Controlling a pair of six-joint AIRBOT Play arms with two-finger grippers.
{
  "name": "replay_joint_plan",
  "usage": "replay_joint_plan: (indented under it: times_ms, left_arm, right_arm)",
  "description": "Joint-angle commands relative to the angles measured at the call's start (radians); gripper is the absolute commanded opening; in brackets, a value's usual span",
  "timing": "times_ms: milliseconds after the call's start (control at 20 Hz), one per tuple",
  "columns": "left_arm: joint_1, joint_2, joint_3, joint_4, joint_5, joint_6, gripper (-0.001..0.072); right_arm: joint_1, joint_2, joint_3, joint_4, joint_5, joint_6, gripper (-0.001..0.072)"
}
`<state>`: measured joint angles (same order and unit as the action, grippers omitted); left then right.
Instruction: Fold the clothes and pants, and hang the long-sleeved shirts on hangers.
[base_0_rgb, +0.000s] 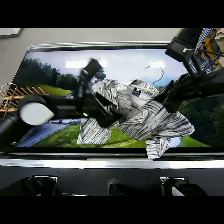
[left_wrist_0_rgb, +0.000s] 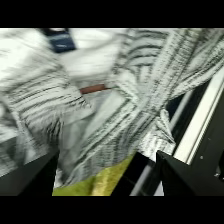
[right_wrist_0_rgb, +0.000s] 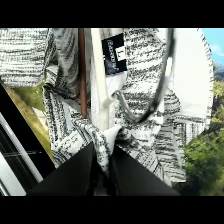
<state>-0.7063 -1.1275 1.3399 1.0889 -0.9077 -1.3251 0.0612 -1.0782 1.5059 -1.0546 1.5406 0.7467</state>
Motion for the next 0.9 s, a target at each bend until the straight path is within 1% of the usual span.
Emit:
replay_joint_plan:
  times_ms: [0,50,150,250,300,350,450,550,700,850]
  left_arm:
    - [0.176,0.058,0.043,0.005,-0.153,-0.013,0.0683]
    - [0.226,0.071,0.043,0.005,-0.175,0.034,0.0679]
    - [0.291,0.074,0.043,0.004,-0.232,0.22,0.0673]
    - [0.305,0.056,0.041,0.004,-0.264,0.457,0.067]
    - [0.302,0.047,0.035,0.003,-0.265,0.535,0.0669]
    - [0.299,0.036,0.029,0.003,-0.264,0.583,0.0669]
    - [0.299,0.004,0.023,-0.009,-0.263,0.642,0.0668]
    - [0.299,-0.029,0.024,-0.055,-0.264,0.696,0.0668]
    - [0.299,-0.071,0.024,-0.099,-0.264,0.803,0.0668]
    - [0.299,-0.111,0.024,-0.108,-0.264,0.806,0.0668]
  right_arm:
    - [0.0,0.003,0.001,0.0,-0.011,-0.168,0.003]
    - [0.0,0.001,0.0,0.001,-0.018,-0.207,0.003]
    - [0.0,-0.018,0.0,0.015,-0.005,-0.265,0.0031]
    - [0.0,-0.047,0.0,0.045,0.03,-0.3,0.0031]
    - [0.0,-0.064,0.0,0.066,0.055,-0.319,0.0031]
    - [0.0,-0.078,0.0,0.085,0.083,-0.347,0.0032]
    - [0.0,-0.093,0.0,0.111,0.111,-0.383,0.0032]
    - [0.0,-0.095,0.0,0.112,0.11,-0.394,0.0032]
    - [0.0,-0.095,0.0,0.12,0.111,-0.404,0.0032]
    - [0.0,-0.095,0.0,0.154,0.111,-0.404,0.0032]
